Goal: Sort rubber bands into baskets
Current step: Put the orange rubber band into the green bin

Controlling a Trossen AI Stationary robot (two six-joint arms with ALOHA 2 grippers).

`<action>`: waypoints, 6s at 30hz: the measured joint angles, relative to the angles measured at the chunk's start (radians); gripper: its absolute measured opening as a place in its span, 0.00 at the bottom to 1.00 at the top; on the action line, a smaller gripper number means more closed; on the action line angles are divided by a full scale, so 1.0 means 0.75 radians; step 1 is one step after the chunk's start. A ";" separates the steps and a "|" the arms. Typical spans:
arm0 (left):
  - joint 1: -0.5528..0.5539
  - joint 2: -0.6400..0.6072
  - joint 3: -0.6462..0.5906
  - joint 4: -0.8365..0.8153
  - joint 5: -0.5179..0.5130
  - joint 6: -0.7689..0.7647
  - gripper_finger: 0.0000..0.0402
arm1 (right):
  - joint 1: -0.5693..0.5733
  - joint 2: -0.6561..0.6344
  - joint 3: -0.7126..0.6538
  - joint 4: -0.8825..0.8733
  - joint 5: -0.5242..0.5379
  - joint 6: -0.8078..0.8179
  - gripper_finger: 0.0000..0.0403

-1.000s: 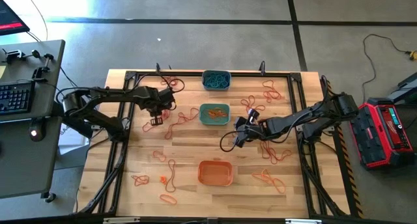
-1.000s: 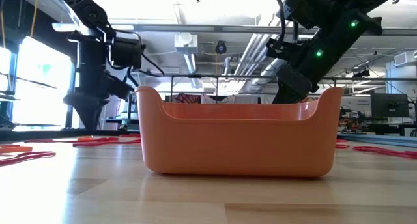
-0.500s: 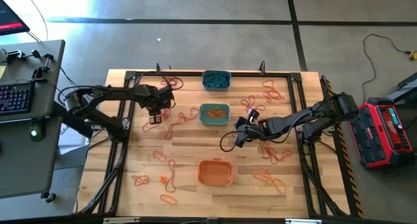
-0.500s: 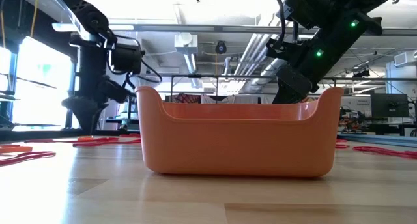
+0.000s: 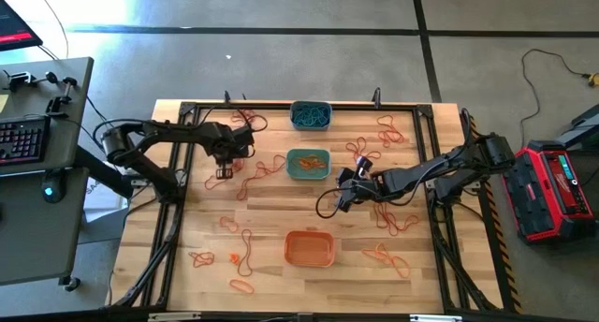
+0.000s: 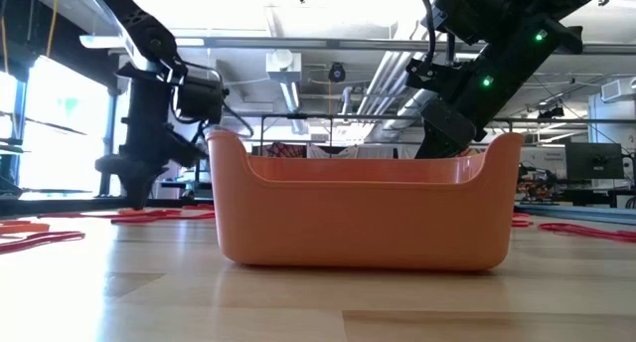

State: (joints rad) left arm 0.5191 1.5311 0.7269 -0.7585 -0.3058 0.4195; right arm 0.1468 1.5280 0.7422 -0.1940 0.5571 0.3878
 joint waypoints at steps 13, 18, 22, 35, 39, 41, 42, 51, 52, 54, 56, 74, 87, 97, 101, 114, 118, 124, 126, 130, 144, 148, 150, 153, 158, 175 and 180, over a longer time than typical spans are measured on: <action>-0.113 -0.087 0.189 -0.002 -0.023 -0.133 0.00 | 0.001 0.000 0.000 -0.027 -0.018 -0.004 0.00; -0.167 -0.102 0.221 -0.029 0.024 -0.101 0.01 | 0.001 0.001 0.000 -0.036 -0.018 -0.004 0.00; -0.152 -0.083 0.171 -0.075 0.021 0.025 0.08 | 0.005 0.001 0.000 -0.041 -0.020 -0.004 0.00; 0.001 -0.084 0.050 0.025 0.007 0.470 0.28 | 0.006 0.001 0.000 -0.045 -0.012 -0.004 0.00; 0.032 -0.084 0.050 0.026 -0.006 0.532 0.27 | 0.006 0.001 0.000 -0.045 -0.012 -0.004 0.00; 0.043 -0.080 0.050 0.021 0.026 0.545 0.26 | 0.006 0.001 0.000 -0.045 -0.012 -0.004 0.00; 0.046 -0.074 0.050 0.021 0.027 0.555 0.25 | 0.006 0.001 0.000 -0.046 -0.011 -0.004 0.00; 0.052 0.042 0.050 0.019 -0.019 0.596 0.23 | 0.006 0.001 0.000 -0.046 -0.011 -0.005 0.00; 0.054 0.057 0.050 0.020 -0.030 0.589 0.23 | 0.006 0.001 0.000 -0.046 -0.011 -0.005 0.00; 0.058 0.084 0.052 0.020 -0.032 0.585 0.22 | 0.006 0.001 0.000 -0.045 -0.011 -0.005 0.00; 0.058 0.112 0.057 0.016 -0.036 0.587 0.20 | 0.006 0.001 0.000 -0.046 -0.011 -0.005 0.00; -0.092 0.033 0.351 -0.140 -0.024 0.165 0.00 | 0.006 0.001 0.000 -0.047 -0.010 -0.005 0.00; -0.358 0.040 0.595 0.174 0.126 -0.279 0.00 | 0.006 0.001 0.000 -0.046 -0.010 0.005 0.00; -0.390 0.094 0.597 0.443 0.127 -0.303 0.00 | 0.006 0.001 0.000 -0.039 -0.010 0.006 0.00; -0.390 0.189 0.596 0.508 0.126 -0.283 0.00 | 0.006 0.001 0.000 -0.036 -0.009 0.006 0.00; -0.438 0.304 0.596 0.596 0.116 -0.197 0.12 | 0.006 0.001 0.000 -0.036 -0.009 0.006 0.00; -0.461 0.288 0.597 0.603 0.115 -0.216 0.21 | 0.006 0.001 0.000 -0.036 -0.010 0.006 0.00; -0.475 0.288 0.597 0.595 0.115 -0.231 0.32 | 0.006 0.001 0.000 -0.035 -0.009 0.006 0.00; -0.471 0.288 0.597 0.576 0.115 -0.222 0.33 | 0.006 0.001 0.000 -0.035 -0.009 0.006 0.00; -0.477 0.288 0.597 0.564 0.110 -0.170 0.35 | 0.006 0.001 0.000 -0.035 -0.010 0.006 0.00; -0.690 0.250 0.500 0.968 0.114 -0.194 0.20 | 0.212 0.000 0.070 -0.252 -0.076 0.035 0.00; -0.715 0.228 0.432 1.125 0.118 -0.229 0.20 | 0.307 0.000 0.121 -0.380 -0.164 0.156 0.00; -0.725 0.223 0.404 1.196 0.132 -0.259 0.20 | 0.359 0.000 0.152 -0.447 -0.253 0.269 0.00; -0.742 0.224 0.360 1.280 0.138 -0.264 0.20 | 0.449 -0.001 0.200 -0.542 -0.351 0.466 0.00; -0.758 0.226 0.343 1.334 0.140 -0.269 0.20 | 0.580 -0.001 0.216 -0.644 -0.505 0.814 0.02; -0.771 0.226 0.343 1.369 0.134 -0.265 0.19 | 0.760 0.037 0.213 -0.829 -0.568 0.860 0.27; -0.767 0.226 0.343 1.359 0.126 -0.249 0.19 | 0.755 0.114 0.213 -0.824 -0.571 0.760 0.27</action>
State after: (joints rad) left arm -0.0563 1.7008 0.9840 0.2611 -0.2115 0.2331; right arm 0.7132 1.6132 0.9016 -0.8120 0.1293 0.9575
